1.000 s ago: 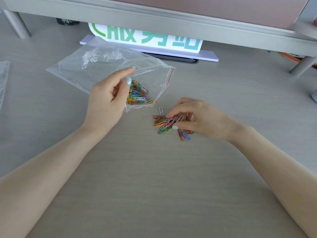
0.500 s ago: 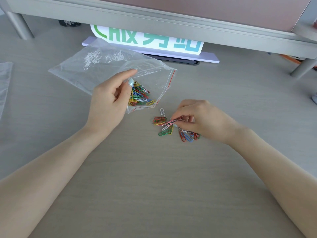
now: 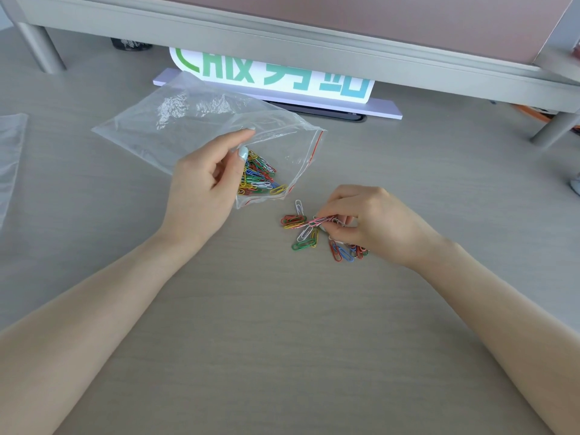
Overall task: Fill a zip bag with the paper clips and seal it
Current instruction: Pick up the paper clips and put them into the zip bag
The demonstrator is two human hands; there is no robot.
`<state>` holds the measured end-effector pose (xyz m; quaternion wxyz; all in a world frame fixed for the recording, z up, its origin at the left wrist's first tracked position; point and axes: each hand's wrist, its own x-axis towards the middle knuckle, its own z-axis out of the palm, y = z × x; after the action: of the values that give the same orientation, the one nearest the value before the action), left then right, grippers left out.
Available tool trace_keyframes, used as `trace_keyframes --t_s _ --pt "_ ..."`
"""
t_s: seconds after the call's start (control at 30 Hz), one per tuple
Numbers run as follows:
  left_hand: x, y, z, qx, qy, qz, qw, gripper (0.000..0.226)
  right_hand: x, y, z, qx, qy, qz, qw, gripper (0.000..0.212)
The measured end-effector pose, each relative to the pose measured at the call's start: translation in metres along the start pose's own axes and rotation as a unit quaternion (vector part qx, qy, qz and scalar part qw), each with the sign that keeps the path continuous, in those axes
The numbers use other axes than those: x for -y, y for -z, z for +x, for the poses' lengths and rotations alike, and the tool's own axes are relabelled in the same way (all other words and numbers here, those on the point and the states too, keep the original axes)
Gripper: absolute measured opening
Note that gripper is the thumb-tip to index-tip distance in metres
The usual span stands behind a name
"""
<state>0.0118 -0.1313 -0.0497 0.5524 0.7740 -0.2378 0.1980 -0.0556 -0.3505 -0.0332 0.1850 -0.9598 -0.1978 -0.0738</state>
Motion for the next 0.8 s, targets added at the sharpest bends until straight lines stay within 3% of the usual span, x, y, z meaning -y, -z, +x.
trace_keyframes --t_s 0.47,0.57,0.7,0.8 --pt "0.002 0.001 0.000 -0.012 0.009 -0.002 1.000 0.032 0.020 0.005 0.049 -0.085 -0.043 0.135 0.986 0.012" --pt "0.002 0.002 0.000 -0.014 0.004 -0.003 1.000 0.032 0.033 -0.007 0.079 -0.093 -0.032 0.107 0.989 0.011" --pt "0.003 0.001 0.000 -0.021 -0.003 -0.004 1.000 0.033 0.041 -0.024 0.114 -0.080 -0.044 0.033 0.995 0.037" --pt "0.003 0.001 0.001 -0.024 -0.008 -0.010 1.000 0.032 0.038 -0.033 0.129 -0.063 -0.080 0.003 0.995 0.015"
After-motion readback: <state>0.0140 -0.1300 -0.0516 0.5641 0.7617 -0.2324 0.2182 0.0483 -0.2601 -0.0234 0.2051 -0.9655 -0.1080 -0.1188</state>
